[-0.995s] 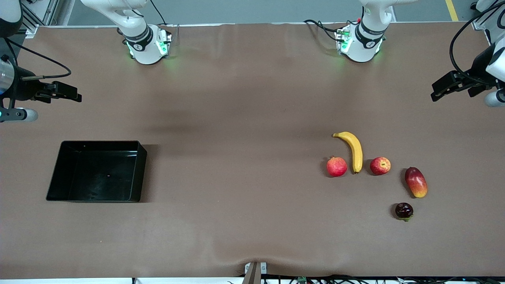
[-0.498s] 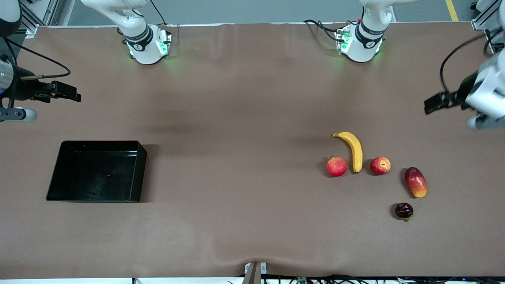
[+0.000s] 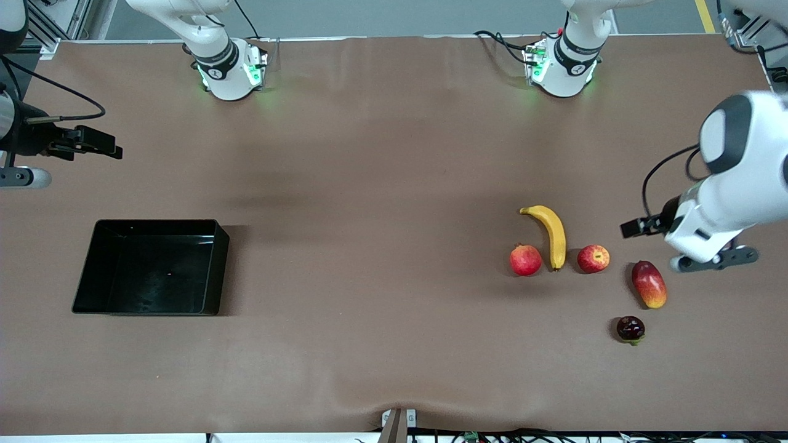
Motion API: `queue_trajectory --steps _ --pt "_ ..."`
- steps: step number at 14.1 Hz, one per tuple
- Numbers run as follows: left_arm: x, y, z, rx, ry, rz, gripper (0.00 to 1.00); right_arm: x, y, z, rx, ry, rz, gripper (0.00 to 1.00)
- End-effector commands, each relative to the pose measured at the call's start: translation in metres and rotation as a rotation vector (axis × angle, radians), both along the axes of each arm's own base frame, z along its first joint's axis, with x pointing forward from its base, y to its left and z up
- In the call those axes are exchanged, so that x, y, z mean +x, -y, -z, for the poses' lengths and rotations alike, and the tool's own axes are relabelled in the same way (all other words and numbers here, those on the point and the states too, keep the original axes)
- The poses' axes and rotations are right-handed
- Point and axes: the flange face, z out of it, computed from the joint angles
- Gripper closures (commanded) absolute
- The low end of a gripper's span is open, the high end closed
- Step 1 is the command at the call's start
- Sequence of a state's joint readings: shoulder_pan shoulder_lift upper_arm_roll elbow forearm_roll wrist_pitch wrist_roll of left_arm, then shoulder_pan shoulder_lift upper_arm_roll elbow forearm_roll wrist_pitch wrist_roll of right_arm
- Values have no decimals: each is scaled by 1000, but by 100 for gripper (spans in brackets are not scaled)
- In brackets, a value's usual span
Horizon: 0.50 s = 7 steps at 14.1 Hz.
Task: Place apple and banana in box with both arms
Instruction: 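Grasp the striped apple with the left gripper while the right gripper reaches the tray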
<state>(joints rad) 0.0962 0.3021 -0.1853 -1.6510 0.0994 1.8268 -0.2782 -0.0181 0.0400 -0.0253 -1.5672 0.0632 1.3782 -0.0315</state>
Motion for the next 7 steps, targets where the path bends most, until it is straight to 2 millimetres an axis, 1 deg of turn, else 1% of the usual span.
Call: queue_trajectory --steps 1,5,7 --pt "7 1 26 19 14 -101 0 7 9 11 6 -27 -6 0" --pt "16 -1 54 11 19 -131 0 18 46 45 36 -67 -51 0" --pt "19 -7 62 7 23 -144 0 21 48 58 37 -68 -54 0"
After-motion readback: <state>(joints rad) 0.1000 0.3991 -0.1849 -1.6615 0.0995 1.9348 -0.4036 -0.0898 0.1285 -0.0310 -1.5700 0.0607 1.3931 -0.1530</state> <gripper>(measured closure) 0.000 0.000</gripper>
